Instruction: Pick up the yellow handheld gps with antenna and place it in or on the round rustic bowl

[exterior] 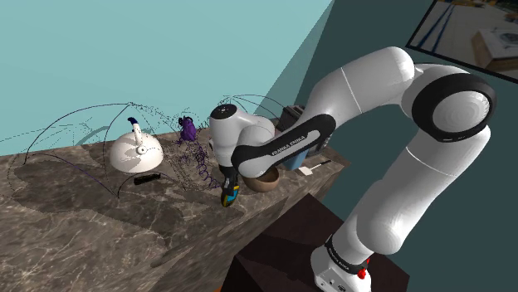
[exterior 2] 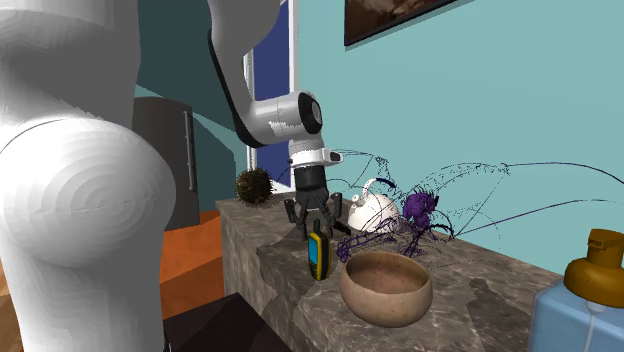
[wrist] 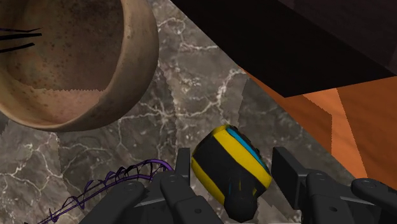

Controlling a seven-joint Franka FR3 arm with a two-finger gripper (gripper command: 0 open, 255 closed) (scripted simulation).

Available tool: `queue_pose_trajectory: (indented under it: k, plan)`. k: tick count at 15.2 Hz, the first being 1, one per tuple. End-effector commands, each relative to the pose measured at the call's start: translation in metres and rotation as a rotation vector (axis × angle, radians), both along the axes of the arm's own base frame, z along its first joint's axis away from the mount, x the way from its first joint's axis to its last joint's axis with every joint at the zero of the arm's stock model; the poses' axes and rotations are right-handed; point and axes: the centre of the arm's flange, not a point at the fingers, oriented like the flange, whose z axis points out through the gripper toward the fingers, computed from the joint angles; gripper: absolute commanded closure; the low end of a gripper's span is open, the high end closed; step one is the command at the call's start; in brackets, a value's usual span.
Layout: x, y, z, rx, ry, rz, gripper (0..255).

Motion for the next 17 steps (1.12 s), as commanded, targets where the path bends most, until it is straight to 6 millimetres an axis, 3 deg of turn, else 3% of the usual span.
queue_pose_trajectory:
  k: [1, 17]
  plan:
    - [0.0, 0.0, 0.005, 0.0, 0.001, 0.0, 255]
    - [0.0, 0.0, 0.089, 0.0, 0.001, 0.0, 255]
